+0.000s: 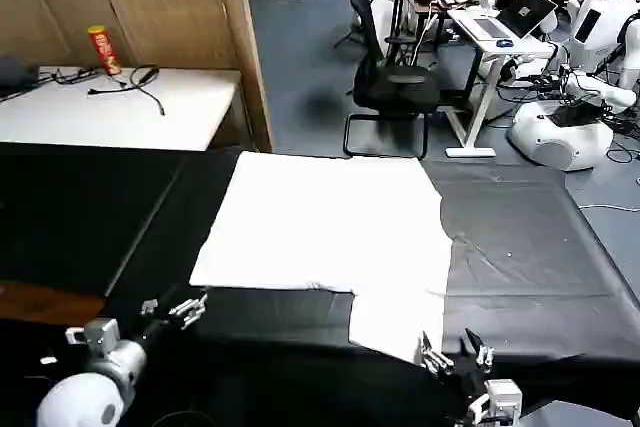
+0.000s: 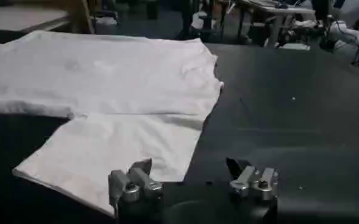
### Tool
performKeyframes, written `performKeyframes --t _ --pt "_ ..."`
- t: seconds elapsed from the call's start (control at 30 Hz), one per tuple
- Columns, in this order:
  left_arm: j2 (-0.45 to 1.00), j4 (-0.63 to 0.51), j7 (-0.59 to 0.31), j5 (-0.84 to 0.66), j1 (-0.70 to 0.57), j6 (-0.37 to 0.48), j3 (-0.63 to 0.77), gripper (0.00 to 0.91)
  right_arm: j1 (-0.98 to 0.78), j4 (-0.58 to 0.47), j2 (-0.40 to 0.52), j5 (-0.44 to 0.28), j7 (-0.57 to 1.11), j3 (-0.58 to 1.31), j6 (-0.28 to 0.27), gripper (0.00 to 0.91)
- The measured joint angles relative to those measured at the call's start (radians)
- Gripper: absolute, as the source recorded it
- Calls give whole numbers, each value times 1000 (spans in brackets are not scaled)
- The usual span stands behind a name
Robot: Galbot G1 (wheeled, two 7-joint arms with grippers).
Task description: Fold and organize the clothes.
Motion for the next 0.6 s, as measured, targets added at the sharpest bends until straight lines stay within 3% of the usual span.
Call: performKeyframes --t 0.17,0.23,0.27,0.33,0.37,0.43,0.47,0.53,0.6 --pt "-14 18 -7 -7 -26 8 8 878 -2 -4 12 0 9 -3 -1 868" --pt "-20 26 -12 -6 -36 8 11 878 -3 -9 16 0 11 -4 -1 780" --pt "-24 31 -14 -5 -42 6 11 722 -2 -12 17 0 11 -5 -1 722" --pt "-27 43 -12 -5 -51 1 12 575 0 -16 20 0 10 -6 0 692" --pt "-27 47 -8 -5 -54 1 13 419 1 -17 21 0 8 -6 0 644" --pt "-29 59 -4 -5 -59 1 15 185 2 -19 24 0 6 -8 0 488" --pt "-31 65 -1 -3 -62 1 16 98 3 -22 25 0 5 -10 0 351" --pt "-34 76 4 0 -66 -2 19 10 3 -24 29 0 5 -12 1 195" --pt "-37 81 11 3 -66 -3 20 0 1 -26 32 0 5 -14 1 78"
